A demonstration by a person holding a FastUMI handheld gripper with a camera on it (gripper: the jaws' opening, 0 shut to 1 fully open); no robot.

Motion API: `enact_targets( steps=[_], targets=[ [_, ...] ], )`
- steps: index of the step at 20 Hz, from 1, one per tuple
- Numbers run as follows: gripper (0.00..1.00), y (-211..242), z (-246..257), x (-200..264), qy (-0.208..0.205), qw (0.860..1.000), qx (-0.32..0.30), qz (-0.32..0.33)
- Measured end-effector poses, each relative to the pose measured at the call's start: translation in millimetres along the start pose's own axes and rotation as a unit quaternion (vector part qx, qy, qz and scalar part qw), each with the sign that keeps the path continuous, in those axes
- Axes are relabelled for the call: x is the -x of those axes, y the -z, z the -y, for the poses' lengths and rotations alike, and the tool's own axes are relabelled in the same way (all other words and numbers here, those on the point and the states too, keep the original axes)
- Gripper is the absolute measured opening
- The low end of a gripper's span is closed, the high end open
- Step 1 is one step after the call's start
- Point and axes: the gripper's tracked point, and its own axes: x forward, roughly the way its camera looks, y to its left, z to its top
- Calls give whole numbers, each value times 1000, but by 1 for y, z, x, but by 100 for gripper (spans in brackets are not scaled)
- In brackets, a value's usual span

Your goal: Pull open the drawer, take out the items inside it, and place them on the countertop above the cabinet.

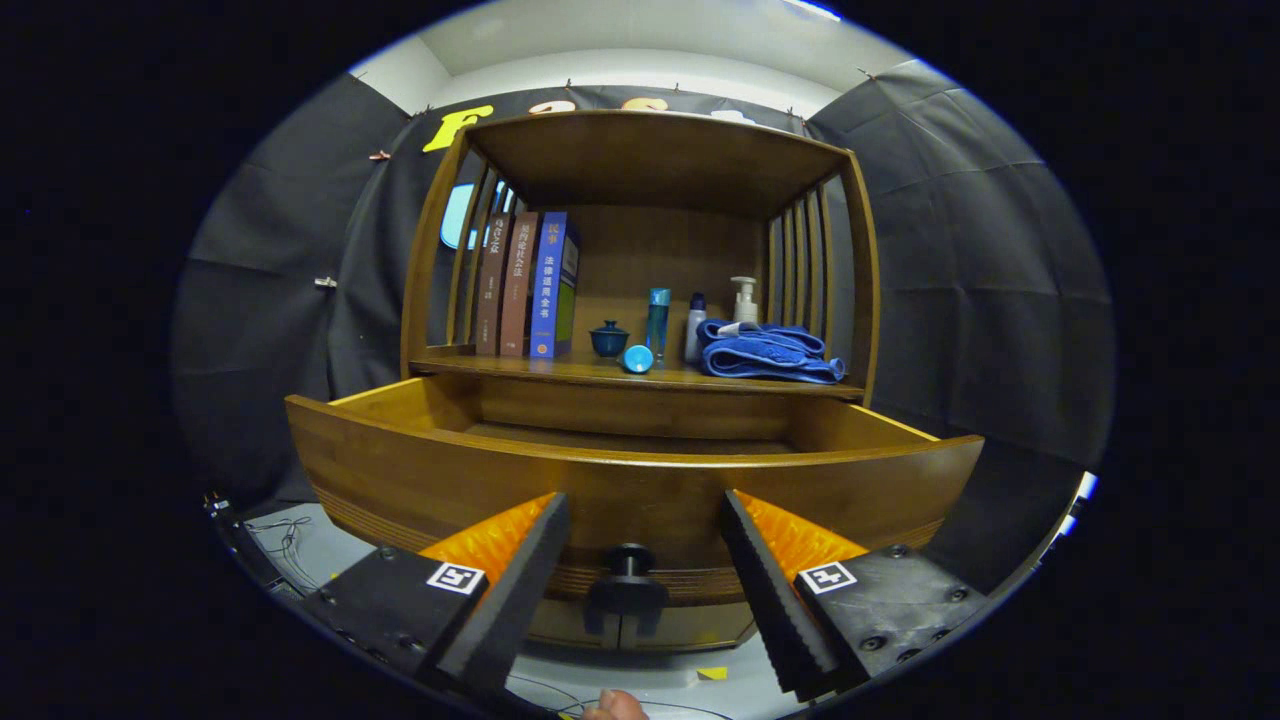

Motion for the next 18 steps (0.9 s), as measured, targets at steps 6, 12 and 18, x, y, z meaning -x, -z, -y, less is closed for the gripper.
enact_targets(
  steps=[6,12,18],
  targets=[
    [99,27,7,2,-5,999,15,-44],
    [100,30,4,-22,-11,998,-11,-57],
    [100,28,3,-65,-10,998,-27,-61]
  ],
)
